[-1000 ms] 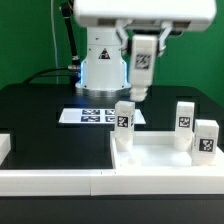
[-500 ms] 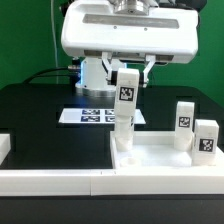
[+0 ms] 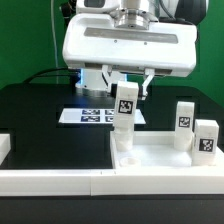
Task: Assemble square table
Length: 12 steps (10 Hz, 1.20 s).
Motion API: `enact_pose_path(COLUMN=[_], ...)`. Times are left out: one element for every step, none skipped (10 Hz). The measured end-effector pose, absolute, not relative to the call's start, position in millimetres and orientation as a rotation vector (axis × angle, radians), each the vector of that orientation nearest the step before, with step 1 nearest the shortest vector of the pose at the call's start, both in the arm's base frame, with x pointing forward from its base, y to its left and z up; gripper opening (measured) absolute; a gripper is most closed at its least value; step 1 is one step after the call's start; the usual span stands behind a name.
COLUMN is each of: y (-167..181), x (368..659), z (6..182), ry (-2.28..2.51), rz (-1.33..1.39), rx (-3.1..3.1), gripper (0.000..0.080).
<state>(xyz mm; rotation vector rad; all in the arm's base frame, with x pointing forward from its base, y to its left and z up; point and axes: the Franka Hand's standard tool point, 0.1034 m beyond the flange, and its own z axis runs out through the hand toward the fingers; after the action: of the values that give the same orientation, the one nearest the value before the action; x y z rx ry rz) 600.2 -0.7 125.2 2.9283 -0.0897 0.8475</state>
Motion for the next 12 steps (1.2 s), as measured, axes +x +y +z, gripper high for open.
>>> enact_pose_path(y=[-1, -1, -8, -29, -32, -25, -21, -22, -14, -5, -2, 0], x=[600, 600, 599, 597, 597, 598, 600, 601, 601, 602, 604, 606], z=[124.7, 124.7, 125.8, 126.4, 125.0, 125.3, 125.4, 126.1, 121.0, 112.3, 107.5, 104.4], ry=[-0.09, -0.09, -0.03, 0.008, 0.012, 0.026, 0.024, 0.014, -0.001, -0.003, 0.0, 0.005], rz=[0.846, 0.846, 0.847, 0.843, 0.844, 0.854, 0.861, 0.867, 0.867, 0.856, 0.852, 0.85], rx=[2.928, 2.928, 2.909, 2.894, 2.913, 2.934, 2.949, 2.954, 2.965, 2.975, 2.977, 2.979], gripper=[0.0288, 0.0288, 0.0288, 0.0288, 0.0288, 0.0288, 0.0288, 0.0288, 0.0288, 0.0288, 0.0288, 0.0288])
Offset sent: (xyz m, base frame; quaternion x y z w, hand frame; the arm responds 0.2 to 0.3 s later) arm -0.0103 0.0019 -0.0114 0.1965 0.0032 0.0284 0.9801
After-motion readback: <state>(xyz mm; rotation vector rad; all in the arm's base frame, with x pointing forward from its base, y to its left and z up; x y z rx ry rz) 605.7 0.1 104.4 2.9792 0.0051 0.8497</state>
